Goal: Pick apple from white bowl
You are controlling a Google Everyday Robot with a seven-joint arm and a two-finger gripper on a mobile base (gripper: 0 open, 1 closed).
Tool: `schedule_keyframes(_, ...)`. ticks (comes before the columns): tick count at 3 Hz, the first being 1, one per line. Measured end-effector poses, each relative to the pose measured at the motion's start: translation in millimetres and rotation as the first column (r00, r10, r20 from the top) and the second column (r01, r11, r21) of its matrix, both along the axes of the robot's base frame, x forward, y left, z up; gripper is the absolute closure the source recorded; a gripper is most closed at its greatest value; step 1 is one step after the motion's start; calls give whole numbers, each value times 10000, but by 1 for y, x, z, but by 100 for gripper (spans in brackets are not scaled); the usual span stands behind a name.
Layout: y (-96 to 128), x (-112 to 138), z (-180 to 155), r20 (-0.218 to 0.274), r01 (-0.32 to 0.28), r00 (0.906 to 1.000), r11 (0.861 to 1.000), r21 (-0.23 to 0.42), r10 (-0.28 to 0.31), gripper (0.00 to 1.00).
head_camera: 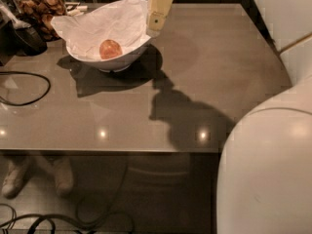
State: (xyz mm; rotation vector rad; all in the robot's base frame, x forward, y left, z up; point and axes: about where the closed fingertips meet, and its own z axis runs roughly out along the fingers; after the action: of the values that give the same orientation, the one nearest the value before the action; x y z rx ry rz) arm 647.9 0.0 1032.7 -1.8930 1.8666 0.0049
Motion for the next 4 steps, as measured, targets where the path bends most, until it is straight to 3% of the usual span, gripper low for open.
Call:
schedule_keyframes(1, 12, 14, -3, 88, -152, 9999, 9987, 480, 148, 0)
schedule_keyframes(3, 63, 50, -22, -90, -1239, 9921, 9896, 736, 1249, 0)
schedule_keyframes(4, 81, 61, -27, -20, -1513, 9884, 9843, 911, 1521, 10)
